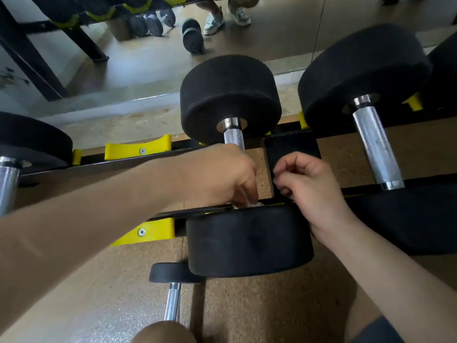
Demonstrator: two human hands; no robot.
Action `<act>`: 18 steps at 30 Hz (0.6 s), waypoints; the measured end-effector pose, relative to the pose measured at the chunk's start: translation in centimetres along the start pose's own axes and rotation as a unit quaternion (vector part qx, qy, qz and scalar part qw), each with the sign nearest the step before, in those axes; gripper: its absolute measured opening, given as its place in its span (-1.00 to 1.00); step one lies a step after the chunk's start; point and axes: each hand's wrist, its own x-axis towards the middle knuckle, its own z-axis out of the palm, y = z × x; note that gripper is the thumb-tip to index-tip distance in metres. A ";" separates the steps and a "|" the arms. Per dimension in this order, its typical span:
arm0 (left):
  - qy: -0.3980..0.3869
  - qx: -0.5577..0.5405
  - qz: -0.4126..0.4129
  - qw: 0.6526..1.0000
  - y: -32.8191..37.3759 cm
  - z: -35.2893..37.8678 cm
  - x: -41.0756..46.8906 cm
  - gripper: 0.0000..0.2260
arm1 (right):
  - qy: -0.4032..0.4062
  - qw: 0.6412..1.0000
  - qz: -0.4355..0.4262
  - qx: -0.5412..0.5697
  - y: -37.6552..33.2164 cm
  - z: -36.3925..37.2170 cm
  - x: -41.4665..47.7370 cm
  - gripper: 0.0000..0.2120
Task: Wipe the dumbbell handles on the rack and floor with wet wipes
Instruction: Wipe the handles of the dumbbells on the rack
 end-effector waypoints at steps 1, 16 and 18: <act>-0.003 0.037 0.006 0.999 0.2 -0.1 0.4 -0.81 | 0.000 1.000 -0.010 -0.009 0.0 0.1 0.0 -0.76; 0.196 0.175 -0.102 0.959 -0.8 0.8 1.8 -0.88 | -0.024 0.999 -0.047 0.014 0.7 -0.2 -0.2 -0.78; 0.299 0.186 -0.161 0.922 -2.4 0.1 2.3 -0.86 | -0.029 0.998 -0.047 0.022 0.8 -0.3 -0.3 -0.78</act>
